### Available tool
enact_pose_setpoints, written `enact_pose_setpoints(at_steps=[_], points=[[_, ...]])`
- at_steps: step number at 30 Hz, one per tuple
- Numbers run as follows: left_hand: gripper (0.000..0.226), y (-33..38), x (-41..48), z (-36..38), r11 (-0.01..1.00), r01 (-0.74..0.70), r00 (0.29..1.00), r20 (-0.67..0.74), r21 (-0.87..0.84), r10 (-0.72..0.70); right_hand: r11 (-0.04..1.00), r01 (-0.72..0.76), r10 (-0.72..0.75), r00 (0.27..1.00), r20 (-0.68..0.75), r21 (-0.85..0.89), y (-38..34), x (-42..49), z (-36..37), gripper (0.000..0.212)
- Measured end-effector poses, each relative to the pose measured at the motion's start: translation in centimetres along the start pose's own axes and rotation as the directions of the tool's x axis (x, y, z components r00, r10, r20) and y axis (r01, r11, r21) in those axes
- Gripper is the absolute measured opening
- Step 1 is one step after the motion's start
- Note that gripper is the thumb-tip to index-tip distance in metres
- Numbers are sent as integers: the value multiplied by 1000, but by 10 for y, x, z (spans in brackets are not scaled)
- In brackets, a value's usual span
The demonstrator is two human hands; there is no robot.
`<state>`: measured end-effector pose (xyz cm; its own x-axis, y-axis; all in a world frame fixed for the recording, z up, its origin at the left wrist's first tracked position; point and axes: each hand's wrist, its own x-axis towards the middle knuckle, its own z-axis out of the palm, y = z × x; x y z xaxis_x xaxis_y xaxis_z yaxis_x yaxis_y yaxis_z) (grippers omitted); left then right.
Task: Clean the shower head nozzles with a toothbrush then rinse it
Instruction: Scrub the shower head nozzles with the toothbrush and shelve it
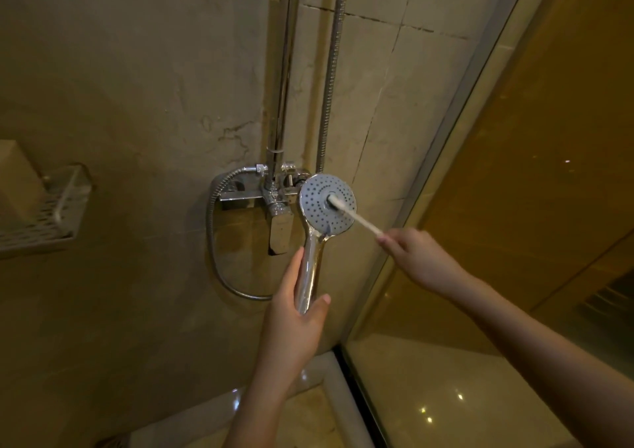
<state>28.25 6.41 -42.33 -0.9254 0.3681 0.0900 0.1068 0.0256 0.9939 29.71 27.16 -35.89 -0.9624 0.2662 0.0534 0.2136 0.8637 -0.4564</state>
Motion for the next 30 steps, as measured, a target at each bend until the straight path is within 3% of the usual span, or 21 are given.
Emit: enact_pose_setpoints(at_steps=[2, 6, 7, 10, 13, 15, 18, 24, 27, 30], points=[[75, 2, -1, 2, 1000, -19, 1000, 6, 2, 19, 995, -77, 80, 996, -46, 67, 7, 10, -11, 36], [73, 13, -7, 10, 991, -137, 989, 59, 9, 136, 988, -4, 14, 998, 66, -154, 7, -1, 10, 39], [71, 15, -8, 11, 988, -153, 985, 79, 5, 152, 993, -8, 15, 998, 64, -117, 8, -1, 13, 40], [67, 18, -10, 14, 991, -128, 985, 109, -36, 131, 963, -152, 155, 988, 5, 223, 17, 4, -11, 39], [66, 13, -8, 11, 993, -106, 991, 71, -59, 110, 876, -87, 142, 987, -80, 475, 19, 0, -49, 35], [68, 10, -3, 9, 994, -95, 995, 35, -54, 97, 905, 40, 4, 995, -102, 423, 13, -7, -61, 33], [70, 7, 3, 10, 996, -77, 997, 25, -46, 78, 973, 142, -139, 990, -29, 180, -2, -19, -46, 30], [74, 1, 0, 12, 999, -12, 999, 39, -50, 14, 998, 48, -45, 998, -54, 46, -6, -18, -27, 35], [75, 1, 0, 9, 999, -17, 1000, 15, -45, 18, 997, 65, -64, 998, 16, -41, -10, -19, -22, 39], [76, 1, 0, 9, 999, -29, 999, 22, -31, 30, 1000, -9, 8, 998, -69, -6, -4, -9, -32, 37]])
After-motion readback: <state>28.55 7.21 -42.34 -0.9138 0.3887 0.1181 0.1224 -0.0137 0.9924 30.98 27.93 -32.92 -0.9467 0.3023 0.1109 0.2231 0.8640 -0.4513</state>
